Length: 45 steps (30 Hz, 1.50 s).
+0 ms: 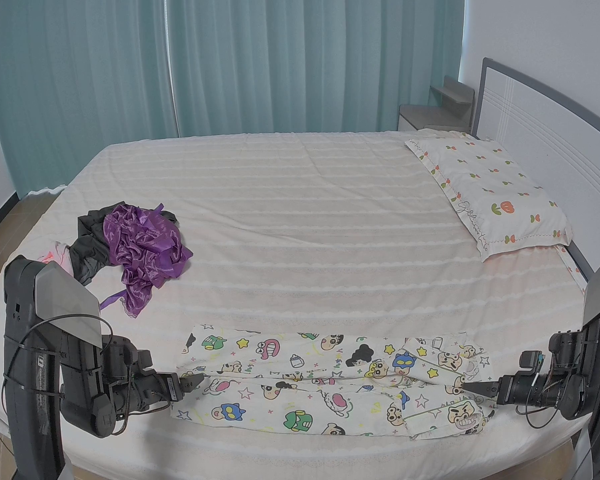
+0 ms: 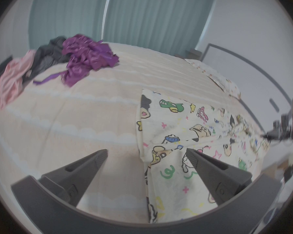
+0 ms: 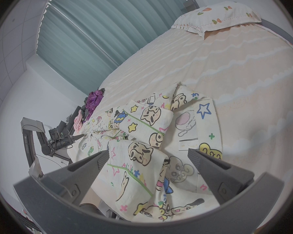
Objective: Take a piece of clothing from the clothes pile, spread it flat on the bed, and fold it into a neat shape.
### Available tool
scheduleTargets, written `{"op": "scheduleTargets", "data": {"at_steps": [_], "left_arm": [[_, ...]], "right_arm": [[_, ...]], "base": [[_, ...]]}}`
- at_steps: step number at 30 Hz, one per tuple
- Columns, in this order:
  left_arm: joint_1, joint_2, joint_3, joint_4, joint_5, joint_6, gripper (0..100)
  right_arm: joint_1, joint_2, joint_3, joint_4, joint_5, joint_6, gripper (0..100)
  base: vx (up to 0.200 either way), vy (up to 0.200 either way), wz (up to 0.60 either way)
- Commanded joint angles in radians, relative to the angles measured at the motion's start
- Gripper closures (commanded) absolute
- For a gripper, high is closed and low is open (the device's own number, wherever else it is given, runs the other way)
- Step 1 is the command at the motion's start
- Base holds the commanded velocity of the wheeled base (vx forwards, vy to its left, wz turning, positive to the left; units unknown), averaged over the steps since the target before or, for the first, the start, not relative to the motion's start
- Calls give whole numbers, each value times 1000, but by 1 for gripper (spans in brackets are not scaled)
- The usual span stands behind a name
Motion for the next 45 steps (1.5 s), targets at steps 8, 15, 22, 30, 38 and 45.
{"op": "scheduleTargets", "data": {"at_steps": [8,15,22,30,38,45], "left_arm": [[-25,-43,-8,-17,-42,-302,0],[-25,-43,-7,-17,-42,-302,0],[-25,-43,-7,-17,-42,-302,0],[-26,-43,-5,-17,-40,-302,0],[-26,-43,-2,-17,-39,-302,0],[-26,-43,-2,-17,-37,-302,0]], "right_arm": [[77,12,-183,-18,-138,247,0],[139,97,-265,-18,-197,247,0],[143,112,-262,-18,-197,244,0],[151,107,-248,-18,-197,242,0],[160,84,-225,-18,-194,244,100],[157,27,-199,-18,-186,254,100]], "base": [[0,0,0],[0,0,0],[0,0,0],[0,0,0],[0,0,0],[0,0,0]]}}
